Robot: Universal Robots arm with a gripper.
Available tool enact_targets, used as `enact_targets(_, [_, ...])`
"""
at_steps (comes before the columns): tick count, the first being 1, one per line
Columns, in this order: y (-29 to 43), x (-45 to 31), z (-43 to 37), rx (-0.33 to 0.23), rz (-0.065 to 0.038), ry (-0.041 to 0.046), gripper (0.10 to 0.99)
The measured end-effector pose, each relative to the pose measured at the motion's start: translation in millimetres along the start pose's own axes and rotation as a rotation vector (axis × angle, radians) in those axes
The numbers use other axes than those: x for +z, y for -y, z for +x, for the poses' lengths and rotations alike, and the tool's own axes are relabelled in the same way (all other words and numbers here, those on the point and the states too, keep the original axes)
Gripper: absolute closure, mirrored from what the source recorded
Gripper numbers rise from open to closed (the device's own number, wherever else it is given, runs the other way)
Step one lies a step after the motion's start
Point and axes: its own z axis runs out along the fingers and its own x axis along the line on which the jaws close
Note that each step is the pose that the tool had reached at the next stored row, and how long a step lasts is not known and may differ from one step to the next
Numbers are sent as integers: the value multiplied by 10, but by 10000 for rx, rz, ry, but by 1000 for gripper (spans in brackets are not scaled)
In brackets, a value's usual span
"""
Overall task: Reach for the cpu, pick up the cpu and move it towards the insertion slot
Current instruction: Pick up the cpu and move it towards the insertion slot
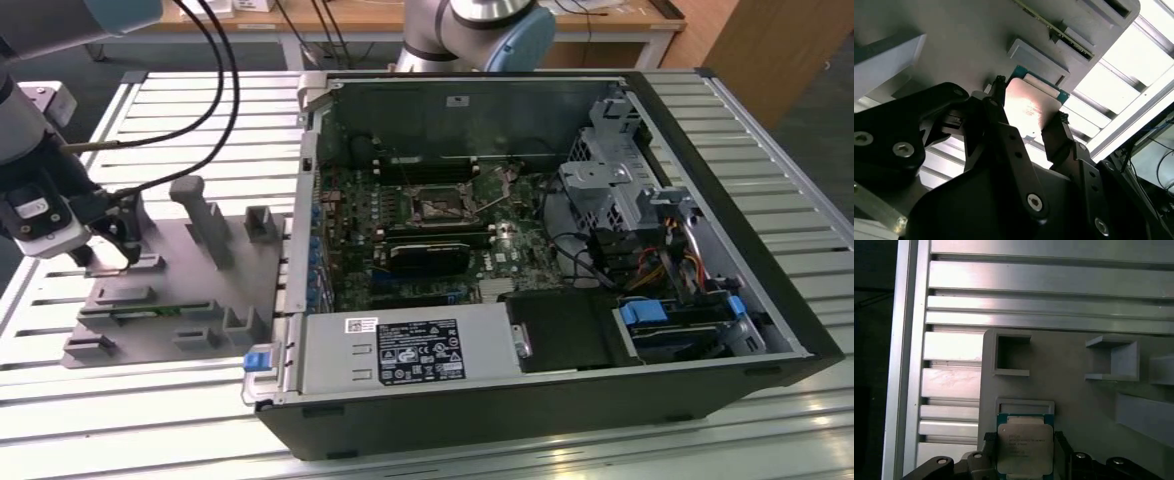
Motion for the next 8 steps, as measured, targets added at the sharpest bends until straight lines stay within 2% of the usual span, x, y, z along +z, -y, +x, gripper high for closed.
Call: enact_targets(8, [-21,-119,0,19,6,2,545])
